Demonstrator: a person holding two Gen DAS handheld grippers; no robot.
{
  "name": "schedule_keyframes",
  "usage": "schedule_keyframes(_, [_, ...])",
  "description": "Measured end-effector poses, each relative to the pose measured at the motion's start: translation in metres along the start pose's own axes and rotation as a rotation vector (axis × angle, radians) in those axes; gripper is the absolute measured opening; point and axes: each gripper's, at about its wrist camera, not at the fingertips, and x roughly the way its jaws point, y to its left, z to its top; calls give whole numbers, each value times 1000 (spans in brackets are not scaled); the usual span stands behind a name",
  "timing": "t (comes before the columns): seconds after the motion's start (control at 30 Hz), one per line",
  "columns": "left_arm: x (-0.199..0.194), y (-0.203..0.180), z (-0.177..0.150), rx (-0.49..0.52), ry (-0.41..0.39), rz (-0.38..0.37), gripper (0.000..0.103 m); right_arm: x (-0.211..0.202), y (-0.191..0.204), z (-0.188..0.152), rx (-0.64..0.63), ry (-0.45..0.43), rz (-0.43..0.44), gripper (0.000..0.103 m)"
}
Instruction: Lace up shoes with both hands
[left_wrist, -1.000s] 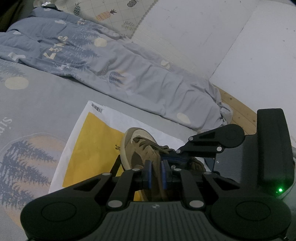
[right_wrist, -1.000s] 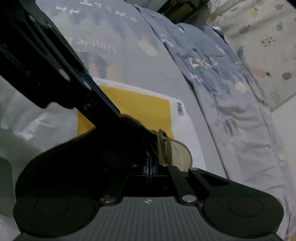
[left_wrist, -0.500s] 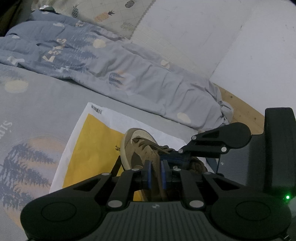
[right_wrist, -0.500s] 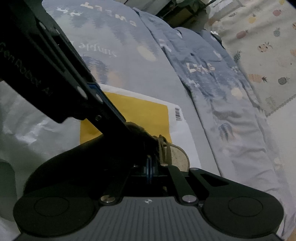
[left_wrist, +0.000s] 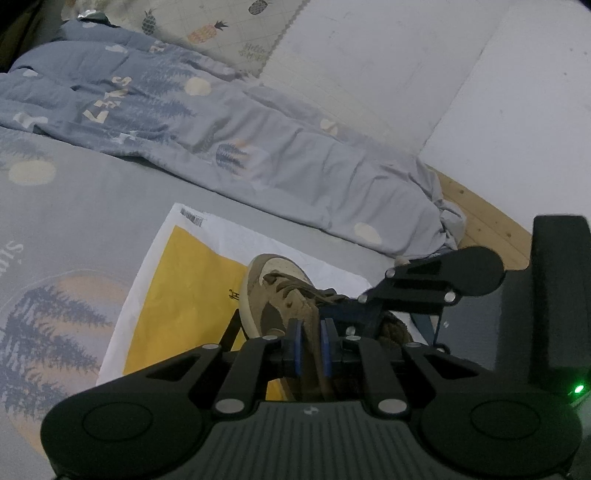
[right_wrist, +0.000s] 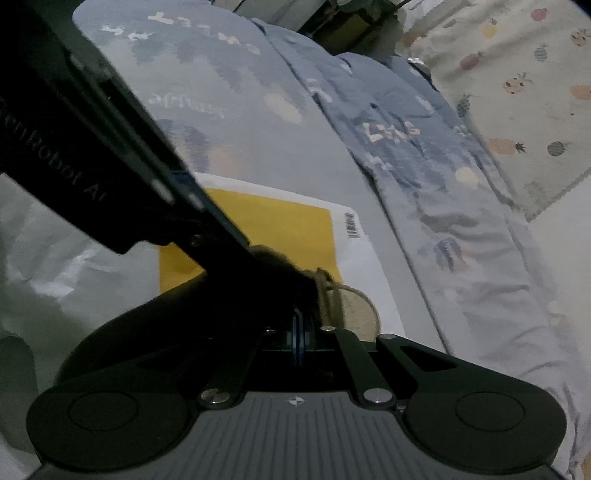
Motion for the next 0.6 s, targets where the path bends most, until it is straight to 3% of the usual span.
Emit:
schedule_keyframes(0.4, [0,0,0,-32,-1,-6,9,5,10,5,-14,-17,-9,0])
schedule_keyframes(0.6, [-6,17,3,-193,-69,-45,13,4,12,0,56,-55,-32,0])
